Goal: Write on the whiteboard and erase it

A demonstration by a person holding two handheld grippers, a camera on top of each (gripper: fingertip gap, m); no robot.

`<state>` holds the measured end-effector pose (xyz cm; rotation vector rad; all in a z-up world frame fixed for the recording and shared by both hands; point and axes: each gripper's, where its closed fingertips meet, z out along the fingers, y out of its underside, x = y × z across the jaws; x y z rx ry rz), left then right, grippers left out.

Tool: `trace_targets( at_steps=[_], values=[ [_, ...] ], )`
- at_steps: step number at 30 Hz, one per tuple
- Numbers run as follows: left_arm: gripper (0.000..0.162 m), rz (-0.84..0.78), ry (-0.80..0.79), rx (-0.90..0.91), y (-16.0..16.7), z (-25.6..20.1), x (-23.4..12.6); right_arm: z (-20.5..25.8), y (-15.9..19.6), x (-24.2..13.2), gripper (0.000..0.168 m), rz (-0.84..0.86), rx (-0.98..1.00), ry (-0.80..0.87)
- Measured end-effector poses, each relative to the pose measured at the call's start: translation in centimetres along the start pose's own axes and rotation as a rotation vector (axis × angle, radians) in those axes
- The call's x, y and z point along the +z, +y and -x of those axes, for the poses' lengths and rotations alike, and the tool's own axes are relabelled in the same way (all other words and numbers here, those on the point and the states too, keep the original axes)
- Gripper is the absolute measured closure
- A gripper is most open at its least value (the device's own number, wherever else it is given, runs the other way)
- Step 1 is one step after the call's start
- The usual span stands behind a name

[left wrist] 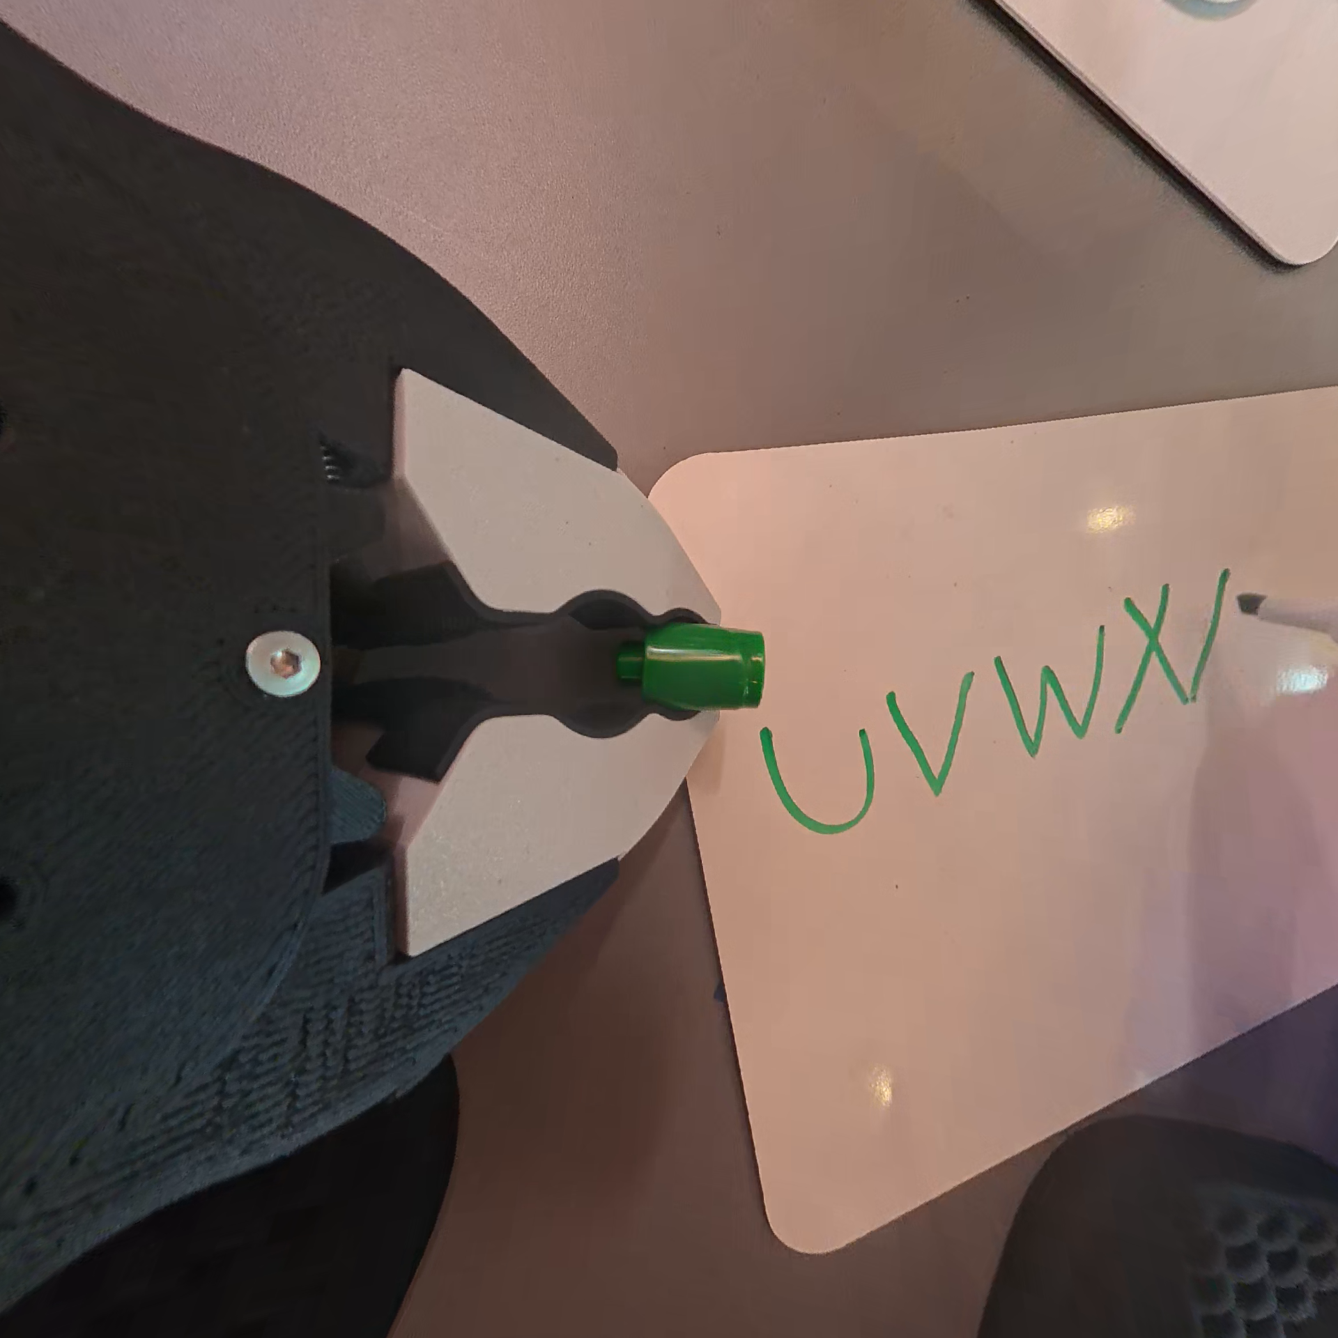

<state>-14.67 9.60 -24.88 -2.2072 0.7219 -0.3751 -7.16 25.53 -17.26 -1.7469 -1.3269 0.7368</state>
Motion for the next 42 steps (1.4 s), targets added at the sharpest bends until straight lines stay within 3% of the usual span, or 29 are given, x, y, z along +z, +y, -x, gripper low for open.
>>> trace_targets(
  at_steps=[16, 22, 26, 35, 42],
  values=[
    [0.146, 0.000, 0.001, -0.001, 0.0, 0.0, 0.0, 0.2, 0.7, 1.2, 0.149, -0.017, -0.018, -0.036],
    [0.146, 0.000, 0.002, -0.002, 0.0, 0.0, 0.0, -0.5, 1.7, -0.3, 0.149, 0.047, -0.003, -0.007],
    [0.146, 0.000, 0.001, 0.000, 0.0, 0.0, 0.1, -2.1, 0.5, -0.6, 0.149, -0.064, 0.012, 0.030],
    [0.146, 0.000, 0.004, -0.002, 0.0, 0.0, 0.1, -5.4, 1.9, 0.0, 0.149, 0.002, -0.003, 0.109],
    [0.146, 0.000, 0.004, -0.001, 0.0, 0.0, 0.1, -2.1, 3.2, -2.1, 0.149, 0.076, 0.021, 0.064]
  ],
)
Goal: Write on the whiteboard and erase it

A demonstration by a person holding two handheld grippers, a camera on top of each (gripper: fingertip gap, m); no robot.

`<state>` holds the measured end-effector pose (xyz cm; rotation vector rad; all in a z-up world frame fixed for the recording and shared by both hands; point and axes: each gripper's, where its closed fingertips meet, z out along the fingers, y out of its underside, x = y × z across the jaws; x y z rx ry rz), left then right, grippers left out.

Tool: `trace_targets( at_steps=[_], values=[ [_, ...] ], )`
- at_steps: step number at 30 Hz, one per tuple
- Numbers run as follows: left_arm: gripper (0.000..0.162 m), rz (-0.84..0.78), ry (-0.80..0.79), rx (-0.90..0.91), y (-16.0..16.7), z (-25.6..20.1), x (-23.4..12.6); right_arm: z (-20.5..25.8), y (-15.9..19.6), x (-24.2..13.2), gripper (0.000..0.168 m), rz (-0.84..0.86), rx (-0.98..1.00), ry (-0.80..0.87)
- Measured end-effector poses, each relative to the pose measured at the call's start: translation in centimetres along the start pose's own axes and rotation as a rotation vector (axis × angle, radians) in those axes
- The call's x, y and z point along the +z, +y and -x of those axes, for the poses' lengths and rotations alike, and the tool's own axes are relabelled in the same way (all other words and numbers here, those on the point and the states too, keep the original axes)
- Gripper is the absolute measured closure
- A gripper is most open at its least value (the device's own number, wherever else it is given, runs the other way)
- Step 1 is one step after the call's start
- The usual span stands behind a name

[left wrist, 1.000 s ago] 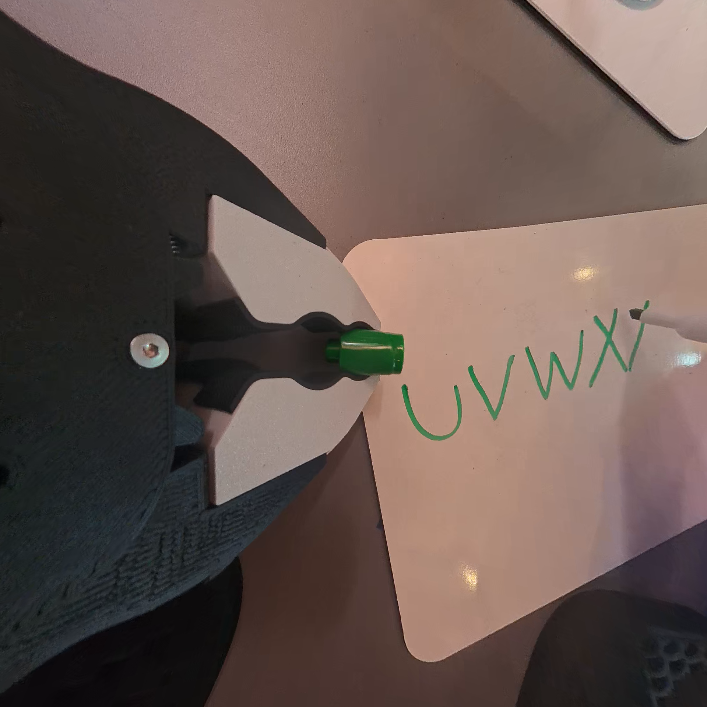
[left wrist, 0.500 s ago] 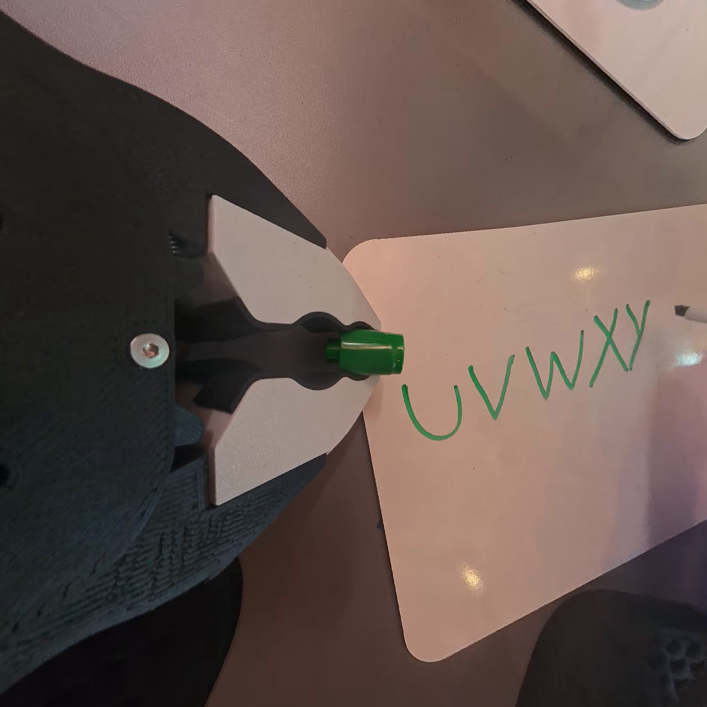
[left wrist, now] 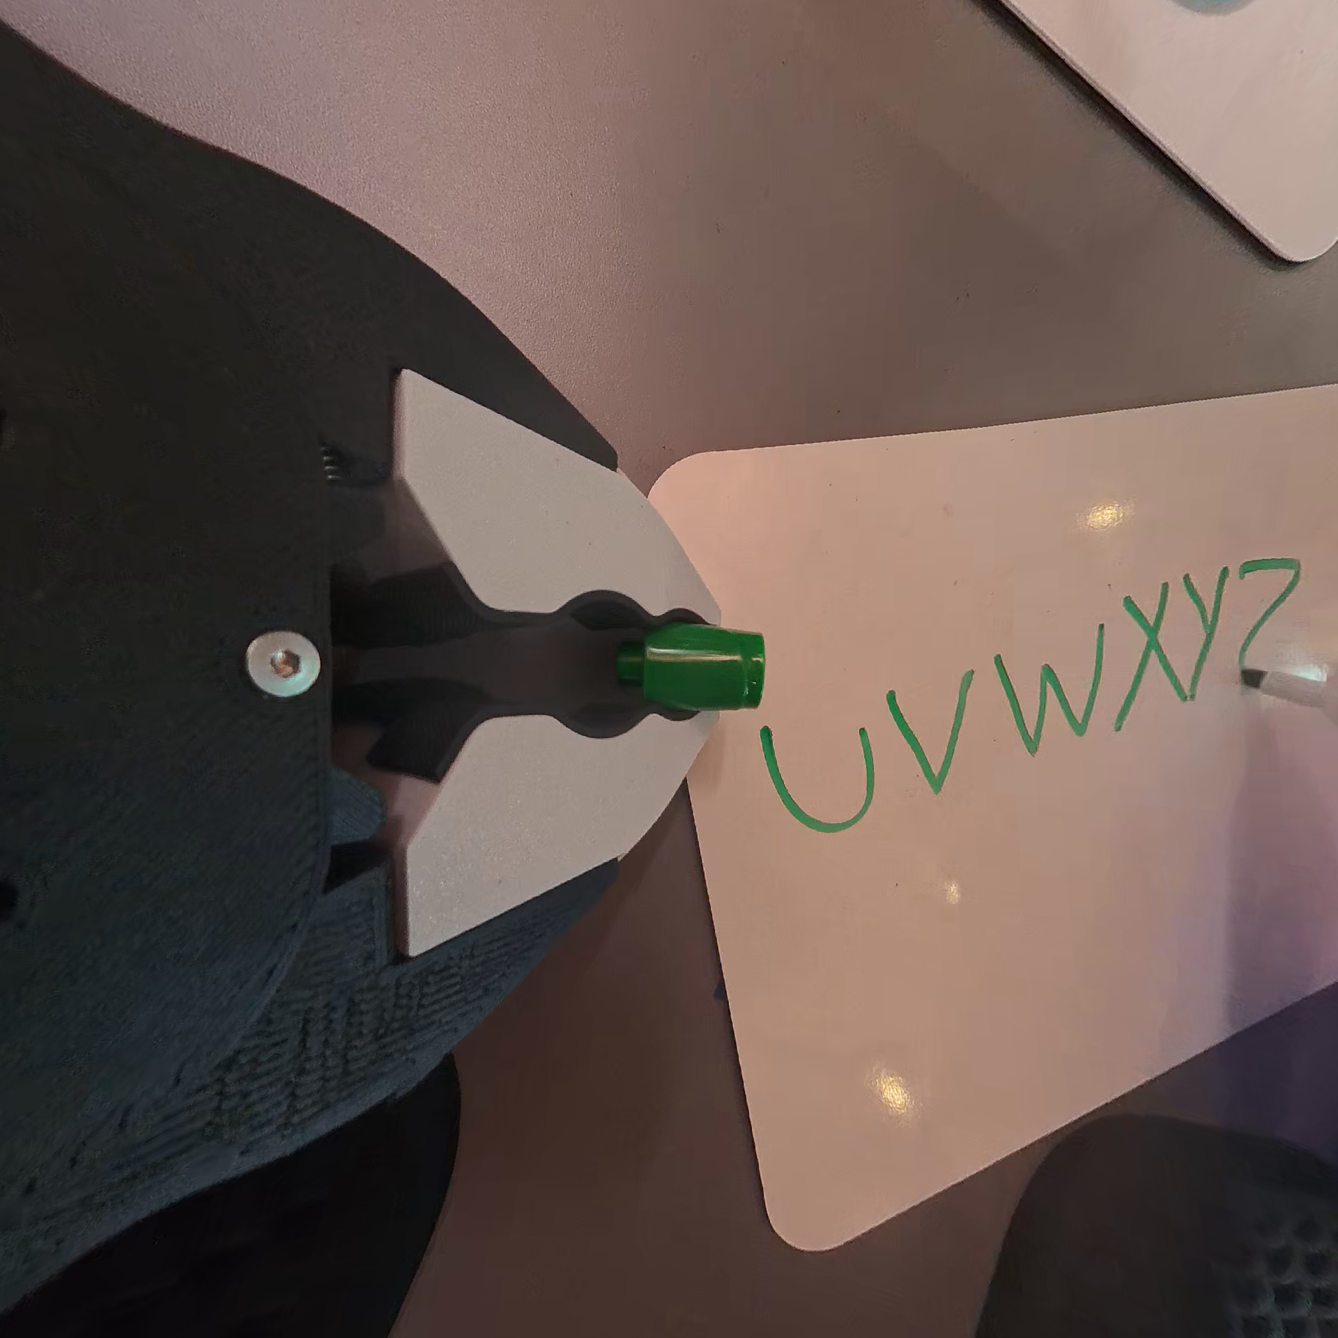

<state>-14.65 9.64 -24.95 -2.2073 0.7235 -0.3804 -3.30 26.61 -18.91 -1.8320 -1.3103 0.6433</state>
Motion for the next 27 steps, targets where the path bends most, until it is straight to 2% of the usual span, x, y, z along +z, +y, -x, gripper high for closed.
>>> trace_targets(
  at_steps=[3, 5, 6, 8, 10, 13, 23, 27],
  values=[
    [0.146, -0.001, 0.010, 0.011, 0.0, -0.2, 0.0, -3.1, 0.4, -0.7, 0.149, 0.013, -0.008, 0.129],
    [0.146, -0.027, 0.038, 0.021, -0.4, -0.7, -0.2, -1.7, -2.2, -1.4, 0.149, -0.139, 0.015, 0.062],
    [0.146, -0.074, 0.073, 0.015, -1.1, -1.1, -0.4, 0.6, -4.2, -2.0, 0.149, -0.244, 0.045, -0.045],
    [0.147, -0.206, 0.164, -0.031, -2.9, -2.1, -1.4, 6.8, -8.0, -3.8, 0.149, -0.437, 0.155, -0.369],
    [0.147, -0.311, 0.242, -0.073, -4.3, -2.7, -2.4, 11.8, -9.9, -5.1, 0.149, -0.512, 0.252, -0.642],
    [0.147, -0.396, 0.300, -0.085, -5.4, -3.3, -3.4, 15.0, -10.3, -4.8, 0.149, -0.527, 0.317, -0.777],
    [0.147, -0.436, 0.364, -0.034, -6.2, -5.1, -4.3, 18.7, -9.6, -3.1, 0.148, -0.464, 0.274, -0.793],
    [0.148, -0.382, 0.272, 0.013, -5.3, -4.1, -3.9, 19.2, -8.9, -2.6, 0.149, -0.460, 0.203, -0.714]
  ],
)
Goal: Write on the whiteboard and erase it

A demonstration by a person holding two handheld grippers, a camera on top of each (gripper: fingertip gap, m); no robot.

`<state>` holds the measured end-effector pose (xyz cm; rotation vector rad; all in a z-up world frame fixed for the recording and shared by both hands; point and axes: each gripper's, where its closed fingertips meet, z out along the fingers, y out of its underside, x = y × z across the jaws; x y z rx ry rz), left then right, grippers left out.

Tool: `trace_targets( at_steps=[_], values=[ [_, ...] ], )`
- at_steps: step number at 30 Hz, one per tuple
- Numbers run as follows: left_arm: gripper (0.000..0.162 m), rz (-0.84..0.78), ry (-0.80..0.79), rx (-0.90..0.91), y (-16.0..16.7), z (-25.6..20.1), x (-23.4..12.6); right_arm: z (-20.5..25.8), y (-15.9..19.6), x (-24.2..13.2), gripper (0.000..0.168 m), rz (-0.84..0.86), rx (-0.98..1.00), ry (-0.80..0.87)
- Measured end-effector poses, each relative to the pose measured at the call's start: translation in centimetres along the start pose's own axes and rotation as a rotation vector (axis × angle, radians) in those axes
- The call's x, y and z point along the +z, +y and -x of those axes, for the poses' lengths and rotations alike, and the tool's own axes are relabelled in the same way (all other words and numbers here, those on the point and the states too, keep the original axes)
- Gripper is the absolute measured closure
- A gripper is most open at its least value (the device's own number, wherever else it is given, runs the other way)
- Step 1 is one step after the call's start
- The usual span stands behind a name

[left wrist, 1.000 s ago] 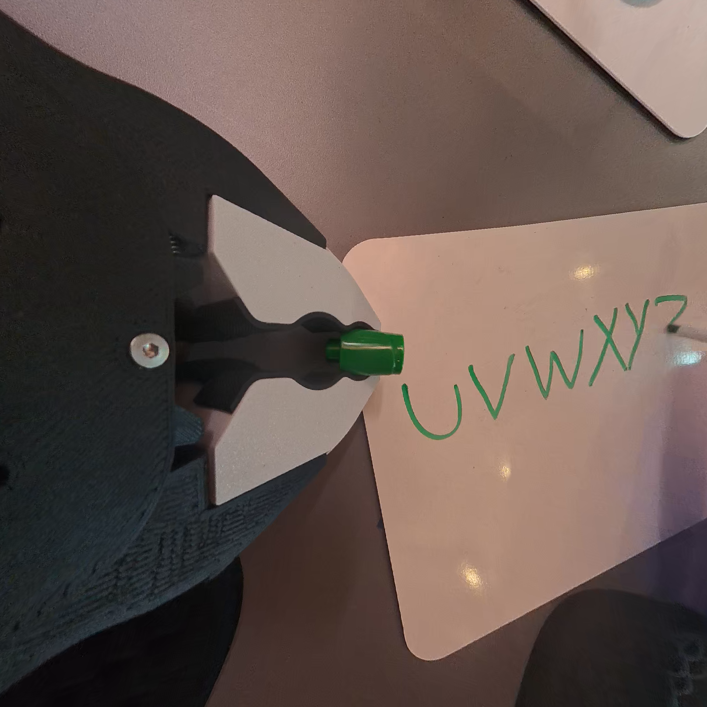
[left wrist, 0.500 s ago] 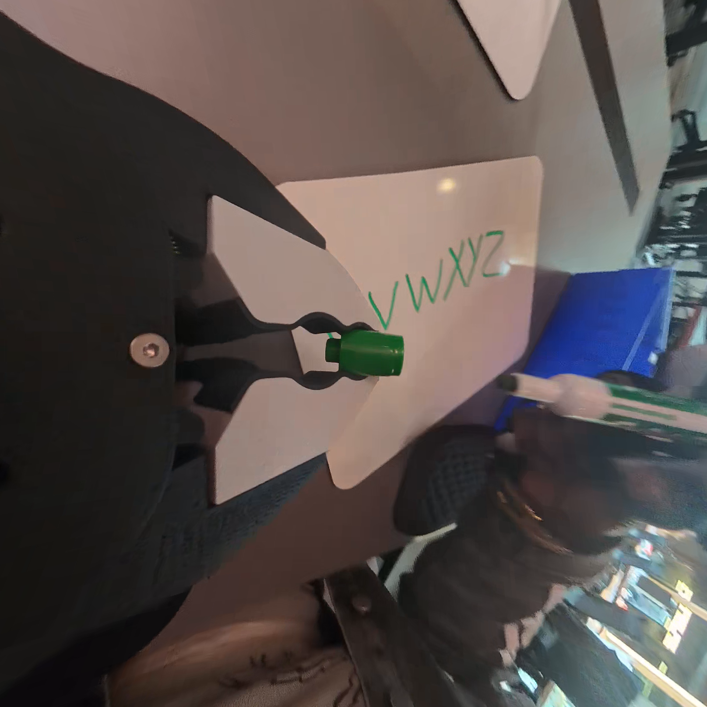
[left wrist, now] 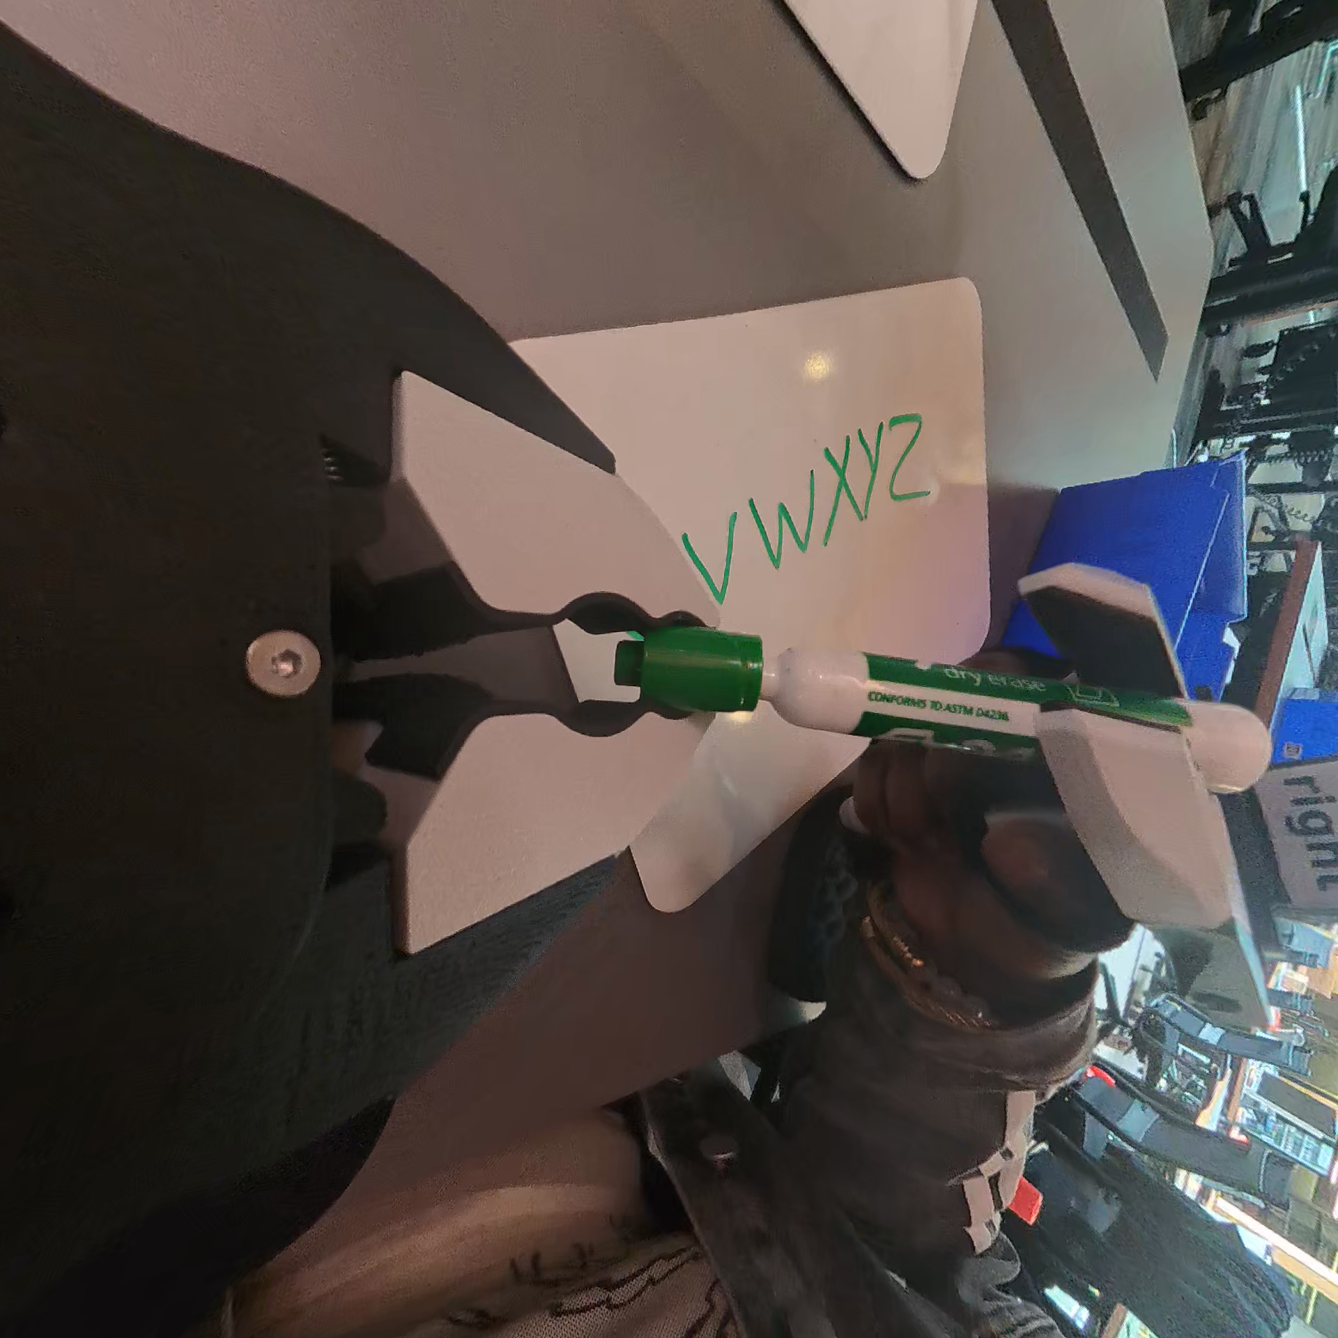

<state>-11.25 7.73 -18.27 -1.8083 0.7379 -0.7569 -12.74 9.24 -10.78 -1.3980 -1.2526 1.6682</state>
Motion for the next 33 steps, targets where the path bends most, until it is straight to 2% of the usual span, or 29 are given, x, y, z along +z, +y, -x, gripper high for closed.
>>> trace_targets(
  at_steps=[4, 7, 9, 11, 14, 15, 17, 19, 22, 24, 26, 29, 33],
  values=[
    [0.149, 0.055, -0.072, 0.127, 0.7, 0.3, 0.3, 0.4, 0.8, 0.1, 0.149, 0.054, -0.062, 0.029],
    [0.150, 0.011, -0.050, 0.139, 0.0, -0.4, 0.4, 0.9, 1.1, 0.2, 0.148, 0.062, -0.058, 0.011],
    [0.149, 0.061, -0.086, 0.151, 0.6, 0.0, 0.5, 0.9, 1.5, 0.4, 0.148, 0.088, -0.095, 0.034],
    [0.149, 0.089, -0.110, 0.168, 1.1, 0.4, 0.7, 1.1, 1.9, 0.7, 0.148, 0.122, -0.167, 0.062],
    [0.145, 0.051, -0.121, 0.160, -0.4, 0.2, 1.1, 2.3, 0.6, -0.3, 0.148, 0.084, -0.324, 0.090],
    [0.136, 0.053, -0.146, 0.151, -1.2, 0.3, 1.1, 2.8, -0.6, -1.1, 0.149, 0.058, -0.378, 0.110],
    [0.115, 0.088, -0.301, 0.184, -2.6, 1.5, -0.6, 3.4, -5.3, -5.1, 0.149, -0.060, -0.506, 0.250],
    [0.112, 0.053, -0.479, 0.223, -4.9, 2.3, -4.5, 2.1, -9.7, -11.8, 0.149, -0.101, -0.607, 0.516],
    [0.112, 0.077, -0.667, 0.195, -6.9, 2.3, -12.7, -2.7, -11.1, -23.3, 0.149, 0.136, -0.565, 0.966],
    [0.112, 0.220, -0.755, 0.167, -5.4, 2.4, -18.8, -5.9, -10.0, -30.2, 0.149, 0.304, -0.440, 1.161],
    [0.112, 0.372, -0.766, 0.109, -2.8, 2.4, -24.0, -8.8, -6.7, -35.0, 0.149, 0.483, -0.193, 1.200],
    [0.110, 0.659, -0.703, -0.045, 3.7, 2.5, -29.3, -11.8, -1.9, -38.2, 0.148, 0.689, 0.056, 1.133],
    [0.098, 0.861, -0.582, -0.169, 10.9, 2.3, -30.8, -13.8, 2.7, -38.4, 0.148, 0.821, 0.268, 0.988]
  ],
)
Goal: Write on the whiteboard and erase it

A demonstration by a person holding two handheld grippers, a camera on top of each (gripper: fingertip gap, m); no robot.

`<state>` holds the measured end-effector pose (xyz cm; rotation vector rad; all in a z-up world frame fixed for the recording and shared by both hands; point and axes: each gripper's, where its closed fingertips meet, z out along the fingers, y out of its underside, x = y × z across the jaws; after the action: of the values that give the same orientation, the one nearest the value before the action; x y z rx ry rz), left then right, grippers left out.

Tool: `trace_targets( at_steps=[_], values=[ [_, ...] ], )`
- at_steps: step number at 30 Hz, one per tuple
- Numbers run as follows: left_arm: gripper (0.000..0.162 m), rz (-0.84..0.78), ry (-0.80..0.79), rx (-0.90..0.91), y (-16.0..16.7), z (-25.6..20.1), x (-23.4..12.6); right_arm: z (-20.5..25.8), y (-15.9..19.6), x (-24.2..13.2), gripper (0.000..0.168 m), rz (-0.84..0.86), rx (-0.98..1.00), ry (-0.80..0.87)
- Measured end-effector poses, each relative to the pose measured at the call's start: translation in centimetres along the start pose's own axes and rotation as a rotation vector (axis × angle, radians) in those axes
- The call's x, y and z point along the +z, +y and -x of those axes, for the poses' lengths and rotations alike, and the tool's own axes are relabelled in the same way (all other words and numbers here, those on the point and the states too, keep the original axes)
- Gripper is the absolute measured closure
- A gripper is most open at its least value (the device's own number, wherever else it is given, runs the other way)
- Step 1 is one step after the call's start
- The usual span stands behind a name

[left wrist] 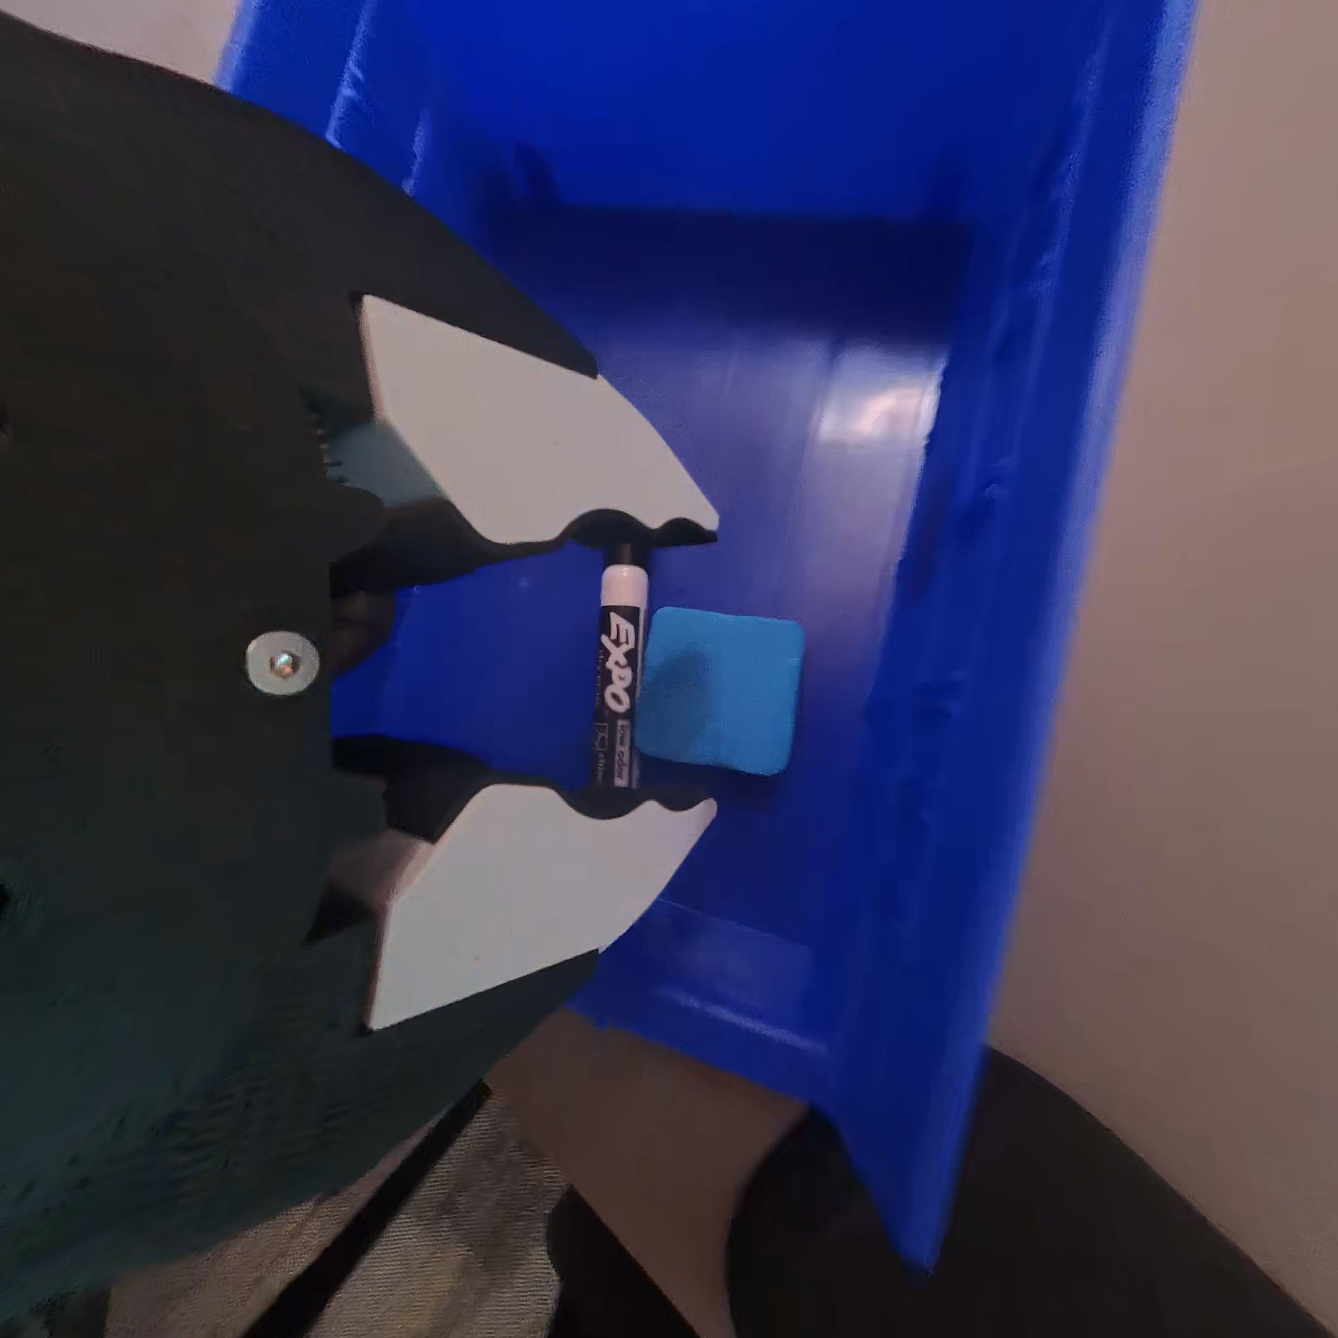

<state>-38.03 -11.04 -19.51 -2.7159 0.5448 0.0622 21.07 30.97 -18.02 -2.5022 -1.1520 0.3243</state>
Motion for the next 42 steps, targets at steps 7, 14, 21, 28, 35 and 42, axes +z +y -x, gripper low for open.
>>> trace_targets(
  at_steps=[7, 14, 21, 28, 35, 42],
  values=[
    [0.091, 0.135, 0.057, 0.031, 2.9, -0.5, 4.3, 0.4, 1.3, 3.4, 0.136, 0.148, 0.011, -0.121],
    [0.105, 0.054, -0.108, 0.051, 1.6, 1.6, 0.9, -0.3, -2.2, 1.3, 0.079, -0.047, -0.039, 0.048],
    [0.106, -0.225, -0.332, 0.278, -11.5, -0.5, -8.2, 12.2, -12.0, -8.4, 0.073, -0.544, -0.473, 0.224],
    [0.106, -0.280, 0.066, 0.667, -23.0, -13.3, 0.3, 38.0, -10.7, -6.3, 0.089, -0.673, -0.971, -0.476],
    [0.106, -0.289, 0.194, 0.781, -25.6, -17.5, 4.4, 40.6, -8.5, 3.6, 0.102, -0.336, -1.040, -0.494],
    [0.110, -0.384, 0.262, 0.531, -26.5, -15.4, 8.2, 35.9, -6.9, 6.8, 0.113, -0.299, -0.875, -0.477]
  ],
)
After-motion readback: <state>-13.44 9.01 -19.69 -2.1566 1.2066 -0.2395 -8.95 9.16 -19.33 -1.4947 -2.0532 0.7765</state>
